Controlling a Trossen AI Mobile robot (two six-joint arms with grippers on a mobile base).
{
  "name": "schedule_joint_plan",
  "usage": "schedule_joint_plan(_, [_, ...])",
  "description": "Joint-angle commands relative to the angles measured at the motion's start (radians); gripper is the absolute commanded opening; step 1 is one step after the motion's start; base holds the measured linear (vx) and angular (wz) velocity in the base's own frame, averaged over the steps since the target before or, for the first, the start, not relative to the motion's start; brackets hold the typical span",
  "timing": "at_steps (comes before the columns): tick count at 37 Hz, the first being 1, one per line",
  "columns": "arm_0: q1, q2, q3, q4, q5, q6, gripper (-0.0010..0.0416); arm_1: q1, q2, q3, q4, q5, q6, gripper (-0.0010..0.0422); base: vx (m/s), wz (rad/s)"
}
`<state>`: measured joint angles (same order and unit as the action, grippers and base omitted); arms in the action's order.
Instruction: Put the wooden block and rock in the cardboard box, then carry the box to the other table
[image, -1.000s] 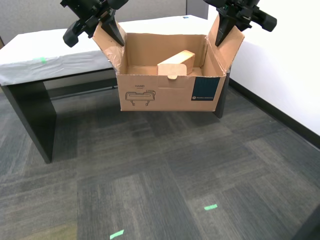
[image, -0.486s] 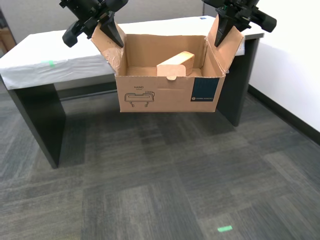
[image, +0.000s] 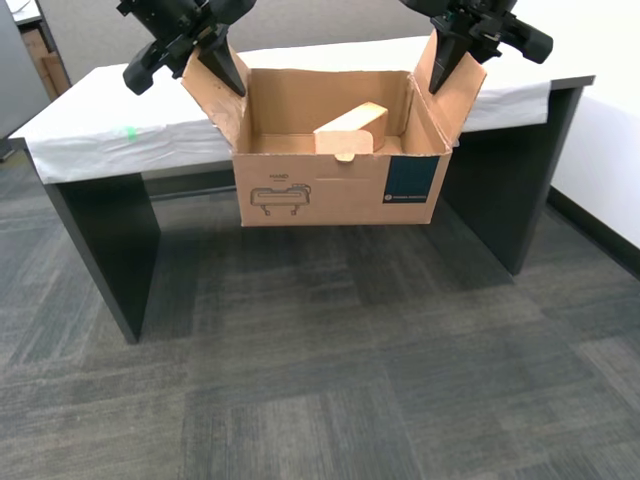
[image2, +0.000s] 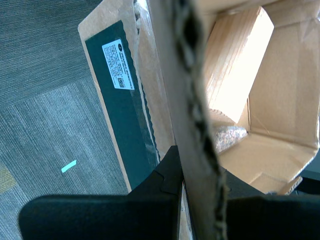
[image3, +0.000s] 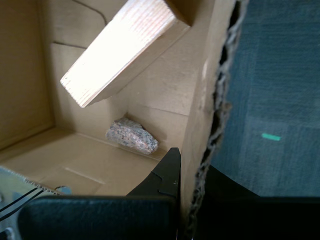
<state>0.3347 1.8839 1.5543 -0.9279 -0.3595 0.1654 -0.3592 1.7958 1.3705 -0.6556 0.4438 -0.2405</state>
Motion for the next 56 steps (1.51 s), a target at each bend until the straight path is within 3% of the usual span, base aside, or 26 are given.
schedule_joint_plan(1, [0.003,-0.001,0.002,0.003,-0.009,0.001,-0.0001,-0.003,-0.001,0.002,-0.004,0.025,0.008,-0.0001,0.18,0.053])
schedule_joint_plan(28, [0.006,-0.001,0.002,-0.019,-0.009,0.012,-0.0001,-0.003,-0.001,0.002,-0.008,0.024,0.033,-0.0001,0.185,0.013])
schedule_joint_plan(35, [0.007,-0.001,0.002,-0.018,-0.009,0.016,-0.0001,-0.003,-0.001,0.002,0.0,0.024,0.06,-0.0001,0.19,-0.014])
schedule_joint_plan(56, [0.008,-0.001,0.002,-0.02,-0.01,0.018,-0.0001,-0.003,-0.001,0.002,-0.011,0.019,0.058,-0.0001,0.185,-0.023])
